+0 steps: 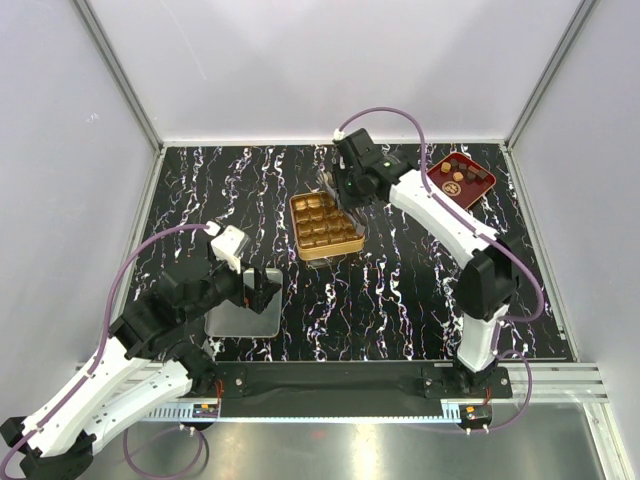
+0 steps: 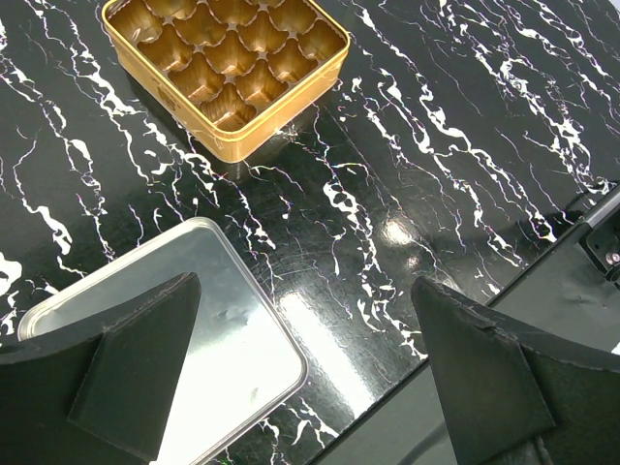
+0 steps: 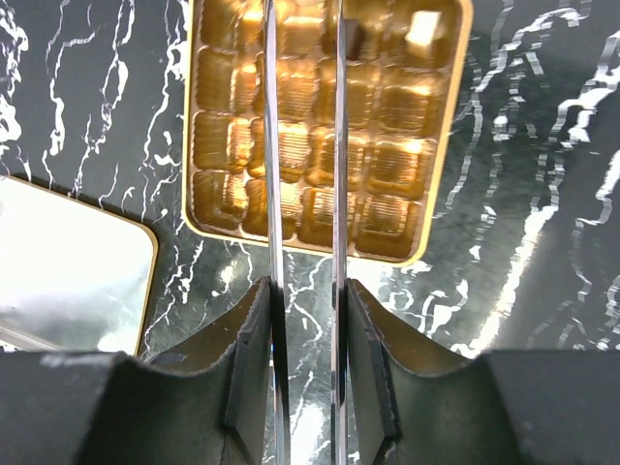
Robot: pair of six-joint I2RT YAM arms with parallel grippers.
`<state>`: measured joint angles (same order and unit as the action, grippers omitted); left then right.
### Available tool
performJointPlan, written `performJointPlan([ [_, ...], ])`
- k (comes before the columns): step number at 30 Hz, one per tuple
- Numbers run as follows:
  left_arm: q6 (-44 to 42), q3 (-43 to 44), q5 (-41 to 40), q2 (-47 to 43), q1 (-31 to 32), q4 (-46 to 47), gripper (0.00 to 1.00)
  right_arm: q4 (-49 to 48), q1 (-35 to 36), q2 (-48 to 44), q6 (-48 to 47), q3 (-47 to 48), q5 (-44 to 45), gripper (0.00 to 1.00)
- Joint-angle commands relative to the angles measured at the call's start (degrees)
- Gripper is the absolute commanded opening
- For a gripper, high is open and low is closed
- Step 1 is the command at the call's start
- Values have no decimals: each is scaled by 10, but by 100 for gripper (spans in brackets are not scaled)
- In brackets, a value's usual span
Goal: Pack the chocolate
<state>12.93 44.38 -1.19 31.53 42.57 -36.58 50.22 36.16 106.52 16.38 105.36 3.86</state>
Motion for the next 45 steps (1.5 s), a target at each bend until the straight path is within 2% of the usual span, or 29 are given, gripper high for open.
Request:
performJointPlan([
  [1,-5,1,-10,-9,2,15,99,-23,15,23,12,30,9,33],
  [21,-5,1,-9,-16,1,15,99,-28,34,105,-1,66,43,37],
  [35,-5,0,-8,-16,1,15,99,-21,37,106,-1,76,47,45],
  [41,-5,1,-8,-16,1,14,99,-11,38,102,-1,87,56,51],
  [45,-5,1,-8,-16,1,15,99,-4,40,96,-8,98,62,52],
])
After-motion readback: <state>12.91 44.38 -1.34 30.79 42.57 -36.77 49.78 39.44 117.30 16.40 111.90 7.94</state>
